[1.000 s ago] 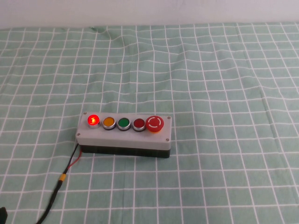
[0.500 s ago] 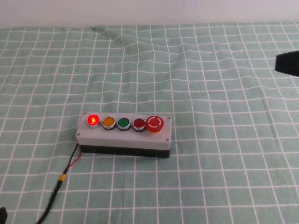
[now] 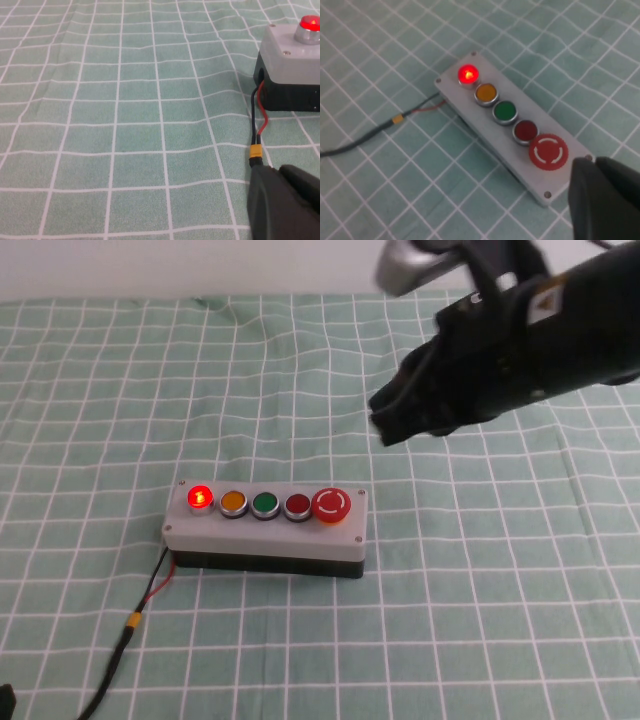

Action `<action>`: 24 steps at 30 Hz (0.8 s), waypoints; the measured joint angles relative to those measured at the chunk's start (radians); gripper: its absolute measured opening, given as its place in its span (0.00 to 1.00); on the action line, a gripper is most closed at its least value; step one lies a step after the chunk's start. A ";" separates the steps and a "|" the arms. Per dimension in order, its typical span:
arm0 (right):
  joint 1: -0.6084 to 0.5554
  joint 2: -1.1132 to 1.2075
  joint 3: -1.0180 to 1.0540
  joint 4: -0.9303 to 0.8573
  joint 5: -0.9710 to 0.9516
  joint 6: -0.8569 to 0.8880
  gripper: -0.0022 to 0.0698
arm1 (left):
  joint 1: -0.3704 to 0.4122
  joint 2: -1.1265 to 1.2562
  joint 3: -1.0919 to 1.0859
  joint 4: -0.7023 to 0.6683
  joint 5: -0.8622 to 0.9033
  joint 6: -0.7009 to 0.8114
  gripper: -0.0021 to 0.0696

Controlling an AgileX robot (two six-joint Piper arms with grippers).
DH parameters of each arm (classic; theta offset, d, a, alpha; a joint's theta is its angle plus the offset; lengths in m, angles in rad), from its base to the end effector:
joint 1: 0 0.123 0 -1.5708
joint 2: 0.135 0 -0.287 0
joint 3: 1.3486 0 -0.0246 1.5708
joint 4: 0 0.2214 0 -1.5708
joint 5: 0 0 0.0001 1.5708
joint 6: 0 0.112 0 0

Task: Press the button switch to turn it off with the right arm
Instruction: Press the button to turn off

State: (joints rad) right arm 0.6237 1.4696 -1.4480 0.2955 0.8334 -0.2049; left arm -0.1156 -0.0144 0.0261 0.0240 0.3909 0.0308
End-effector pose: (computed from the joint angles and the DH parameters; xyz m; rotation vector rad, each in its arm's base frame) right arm 0.2369 0.2002 0.3746 -0.8346 2.2102 0.5605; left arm 0.0403 -0.0036 0.1639 0.1526 1.8800 -0.0342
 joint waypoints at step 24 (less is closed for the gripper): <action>0.214 0.715 -0.769 -0.148 0.116 0.120 0.01 | 0.000 0.000 0.000 0.000 0.000 0.000 0.02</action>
State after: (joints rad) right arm 0.8381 2.1845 -2.2167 0.1472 0.9493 -0.0849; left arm -0.1156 -0.0144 0.0261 0.0240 0.3909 0.0308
